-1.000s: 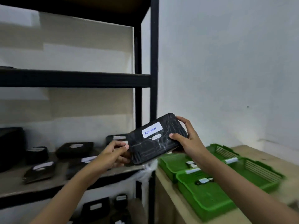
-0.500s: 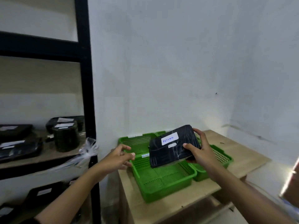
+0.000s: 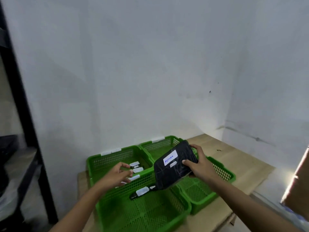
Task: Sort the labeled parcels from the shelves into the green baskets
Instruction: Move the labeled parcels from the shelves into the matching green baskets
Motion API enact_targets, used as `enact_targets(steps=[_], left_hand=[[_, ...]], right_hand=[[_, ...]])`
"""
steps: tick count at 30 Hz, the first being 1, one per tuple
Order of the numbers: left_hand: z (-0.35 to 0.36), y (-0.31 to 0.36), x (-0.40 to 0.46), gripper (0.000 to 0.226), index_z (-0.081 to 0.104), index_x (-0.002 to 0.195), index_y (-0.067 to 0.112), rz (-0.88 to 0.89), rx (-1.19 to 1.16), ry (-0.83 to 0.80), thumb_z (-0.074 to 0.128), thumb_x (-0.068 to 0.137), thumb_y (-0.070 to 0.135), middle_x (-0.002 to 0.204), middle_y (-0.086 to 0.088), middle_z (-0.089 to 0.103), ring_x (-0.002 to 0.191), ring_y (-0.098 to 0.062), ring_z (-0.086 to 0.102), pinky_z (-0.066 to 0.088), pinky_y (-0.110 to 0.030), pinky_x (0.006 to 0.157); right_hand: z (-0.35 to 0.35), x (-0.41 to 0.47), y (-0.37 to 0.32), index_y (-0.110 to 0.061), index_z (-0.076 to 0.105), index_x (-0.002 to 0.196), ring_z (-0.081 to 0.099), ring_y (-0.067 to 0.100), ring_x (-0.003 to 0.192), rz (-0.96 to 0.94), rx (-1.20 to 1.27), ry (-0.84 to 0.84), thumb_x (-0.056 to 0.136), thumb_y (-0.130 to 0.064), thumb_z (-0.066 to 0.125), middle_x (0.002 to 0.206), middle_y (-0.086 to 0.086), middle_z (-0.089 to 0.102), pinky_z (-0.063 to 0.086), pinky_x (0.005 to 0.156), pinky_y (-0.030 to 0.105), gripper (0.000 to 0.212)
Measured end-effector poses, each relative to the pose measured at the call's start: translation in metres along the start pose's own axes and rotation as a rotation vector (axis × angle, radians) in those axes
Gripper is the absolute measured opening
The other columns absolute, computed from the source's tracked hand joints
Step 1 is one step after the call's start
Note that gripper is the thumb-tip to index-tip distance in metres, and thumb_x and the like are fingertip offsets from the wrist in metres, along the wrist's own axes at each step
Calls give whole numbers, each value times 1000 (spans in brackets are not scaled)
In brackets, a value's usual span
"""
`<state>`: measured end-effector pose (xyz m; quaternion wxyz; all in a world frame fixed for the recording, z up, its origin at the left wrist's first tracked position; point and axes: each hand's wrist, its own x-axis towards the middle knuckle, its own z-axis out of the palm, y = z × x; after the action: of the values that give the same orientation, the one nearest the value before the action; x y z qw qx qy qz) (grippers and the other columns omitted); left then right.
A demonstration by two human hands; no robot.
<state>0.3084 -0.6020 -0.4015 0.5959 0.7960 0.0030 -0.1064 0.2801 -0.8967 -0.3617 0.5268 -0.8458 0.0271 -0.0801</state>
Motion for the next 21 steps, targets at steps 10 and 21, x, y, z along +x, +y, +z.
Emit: enact_targets(steps=[10, 21], left_hand=[[51, -11, 156, 11, 54, 103, 14, -78, 84, 50, 55, 92, 17, 101, -12, 62, 82, -20, 59, 46, -30, 70], [111, -46, 279, 27, 59, 113, 9, -216, 382, 303, 52, 93, 27, 106, -8, 66, 87, -19, 59, 46, -27, 76]], right_hand=[[-3, 156, 76, -40, 32, 127, 68, 24, 77, 88, -47, 59, 86, -25, 65, 101, 5, 62, 60, 71, 45, 55], [30, 329, 139, -26, 33, 135, 64, 32, 98, 78, -127, -132, 84, -21, 68, 115, 9, 62, 52, 90, 46, 62]])
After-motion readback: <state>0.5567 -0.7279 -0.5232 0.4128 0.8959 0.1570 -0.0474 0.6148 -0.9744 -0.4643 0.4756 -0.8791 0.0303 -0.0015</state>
